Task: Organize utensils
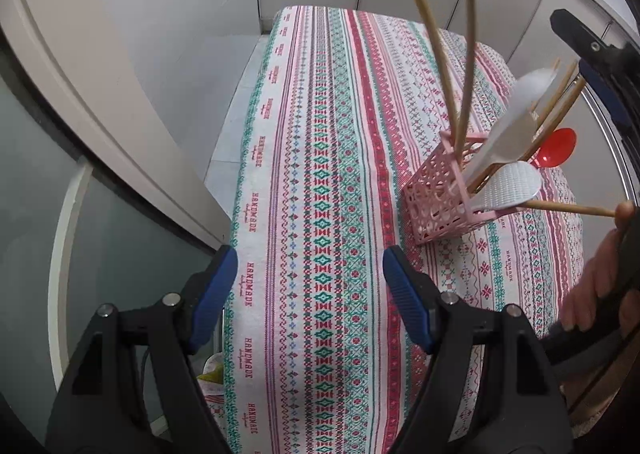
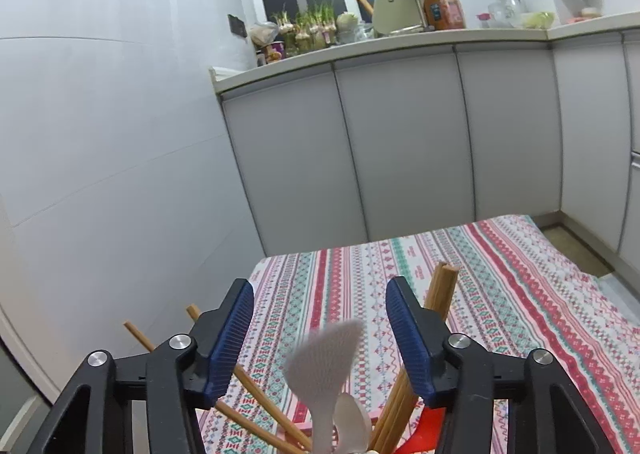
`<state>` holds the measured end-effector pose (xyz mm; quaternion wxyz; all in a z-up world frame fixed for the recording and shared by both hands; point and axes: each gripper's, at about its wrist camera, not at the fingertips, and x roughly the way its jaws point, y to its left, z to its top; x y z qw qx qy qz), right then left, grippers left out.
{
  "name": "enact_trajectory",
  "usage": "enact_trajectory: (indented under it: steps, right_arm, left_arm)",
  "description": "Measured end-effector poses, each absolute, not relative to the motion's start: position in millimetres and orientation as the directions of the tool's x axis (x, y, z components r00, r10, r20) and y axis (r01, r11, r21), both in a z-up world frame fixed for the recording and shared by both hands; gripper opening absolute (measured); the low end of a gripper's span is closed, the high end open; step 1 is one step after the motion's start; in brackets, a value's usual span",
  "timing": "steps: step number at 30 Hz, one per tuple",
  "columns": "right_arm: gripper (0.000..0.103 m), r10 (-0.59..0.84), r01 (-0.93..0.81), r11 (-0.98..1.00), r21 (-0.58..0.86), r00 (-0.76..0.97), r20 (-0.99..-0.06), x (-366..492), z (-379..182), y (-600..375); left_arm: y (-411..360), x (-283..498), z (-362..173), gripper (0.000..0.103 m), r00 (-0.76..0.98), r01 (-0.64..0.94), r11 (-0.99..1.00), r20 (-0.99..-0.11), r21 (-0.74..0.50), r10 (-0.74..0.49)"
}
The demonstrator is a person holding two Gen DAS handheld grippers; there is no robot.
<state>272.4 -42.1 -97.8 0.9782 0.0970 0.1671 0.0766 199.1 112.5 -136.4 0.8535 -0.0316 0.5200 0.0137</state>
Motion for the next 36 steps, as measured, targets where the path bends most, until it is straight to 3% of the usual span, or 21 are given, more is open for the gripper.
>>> enact_trajectory:
  steps: [3, 11, 19, 23, 30, 36]
  right_arm:
    - [0.070, 0.200, -0.135, 0.966, 0.219, 0.929, -0.312, 262, -84, -50]
    - [0.079, 0.180, -0.125, 0.976, 0.177, 0.922, -0.343, 221, -47, -87]
    - [0.091, 0.097, -0.036, 0.988, 0.150, 0.903, -0.418, 174, -28, -128]
    - [0.103, 0.065, -0.017, 0.993, 0.115, 0.901, -0.428, 151, -17, -137]
    - [0.103, -0.041, 0.049, 0.999, 0.003, 0.865, -0.499, 104, -4, -147]
    - [0.103, -0.089, 0.104, 0.995, -0.005, 0.827, -0.556, 55, 13, -153]
  left_arm:
    - [110, 197, -133, 0.075, 0.478, -0.049, 0.998, -0.878, -0.038, -0.009]
    - [96, 183, -119, 0.076, 0.519, -0.024, 0.998, -0.853, -0.064, -0.042]
    - [69, 152, -85, 0.090, 0.596, -0.008, 0.995, -0.799, -0.097, -0.073]
    - [55, 128, -59, 0.102, 0.662, 0.012, 0.996, -0.746, -0.088, -0.074]
    - [38, 80, -20, 0.102, 0.741, -0.014, 0.999, -0.672, -0.036, -0.014]
    - [22, 29, 14, 0.102, 0.806, -0.021, 0.999, -0.592, -0.024, 0.002]
